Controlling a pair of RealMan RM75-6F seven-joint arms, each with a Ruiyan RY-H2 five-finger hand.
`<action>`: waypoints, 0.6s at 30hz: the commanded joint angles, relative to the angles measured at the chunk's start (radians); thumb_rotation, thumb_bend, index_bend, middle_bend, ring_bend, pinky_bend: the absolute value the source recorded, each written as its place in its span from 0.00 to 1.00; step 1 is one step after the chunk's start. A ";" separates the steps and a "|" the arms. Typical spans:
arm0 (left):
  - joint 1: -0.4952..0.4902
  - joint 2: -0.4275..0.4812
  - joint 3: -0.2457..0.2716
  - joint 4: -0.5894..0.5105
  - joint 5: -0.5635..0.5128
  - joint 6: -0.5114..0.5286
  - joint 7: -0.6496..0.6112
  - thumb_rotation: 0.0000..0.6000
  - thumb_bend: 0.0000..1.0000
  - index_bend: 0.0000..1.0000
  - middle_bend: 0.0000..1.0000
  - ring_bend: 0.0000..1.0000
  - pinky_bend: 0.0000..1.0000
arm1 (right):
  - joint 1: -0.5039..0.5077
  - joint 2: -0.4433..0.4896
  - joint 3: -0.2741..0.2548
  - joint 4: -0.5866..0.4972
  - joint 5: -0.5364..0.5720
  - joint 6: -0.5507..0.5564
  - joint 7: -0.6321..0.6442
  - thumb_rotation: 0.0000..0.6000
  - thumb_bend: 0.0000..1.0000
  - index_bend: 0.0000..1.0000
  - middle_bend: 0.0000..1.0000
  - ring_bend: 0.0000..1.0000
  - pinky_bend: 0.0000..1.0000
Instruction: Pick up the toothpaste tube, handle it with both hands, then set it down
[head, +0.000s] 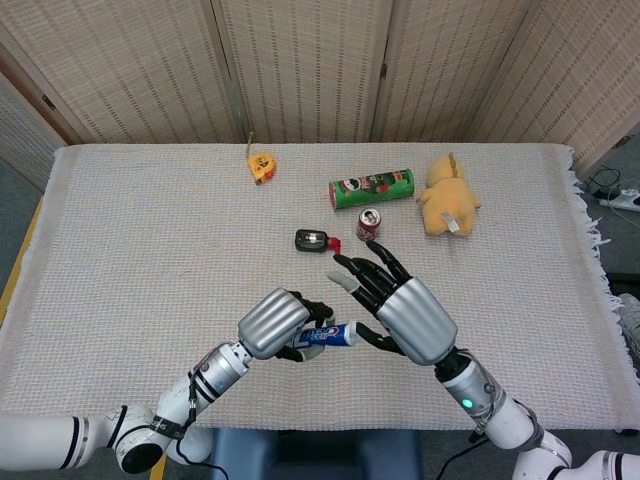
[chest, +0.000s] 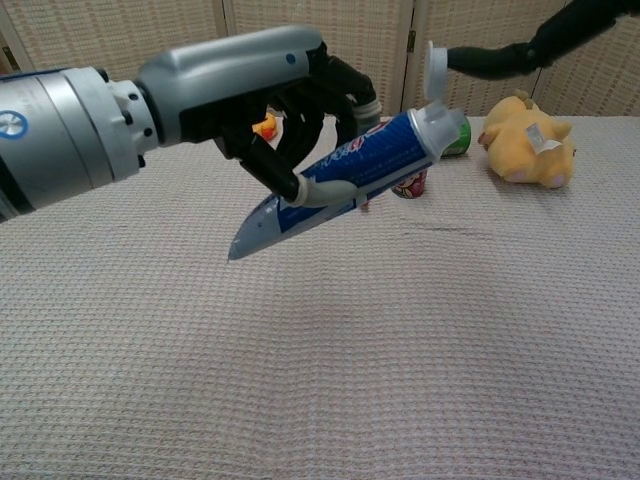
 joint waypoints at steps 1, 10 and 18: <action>0.001 -0.001 -0.001 -0.002 0.000 0.002 0.006 1.00 0.53 0.74 0.80 0.70 0.63 | 0.011 -0.009 0.006 -0.005 0.012 -0.014 -0.013 0.97 0.36 0.12 0.11 0.17 0.00; 0.015 0.010 0.007 0.039 -0.005 0.008 0.003 1.00 0.53 0.74 0.80 0.69 0.63 | -0.019 0.017 -0.029 0.012 -0.004 0.022 0.024 0.98 0.36 0.12 0.11 0.17 0.00; 0.024 -0.046 0.057 0.216 0.009 0.002 0.089 1.00 0.53 0.73 0.80 0.67 0.59 | -0.127 0.087 -0.109 0.108 -0.051 0.149 0.147 0.97 0.36 0.12 0.12 0.17 0.00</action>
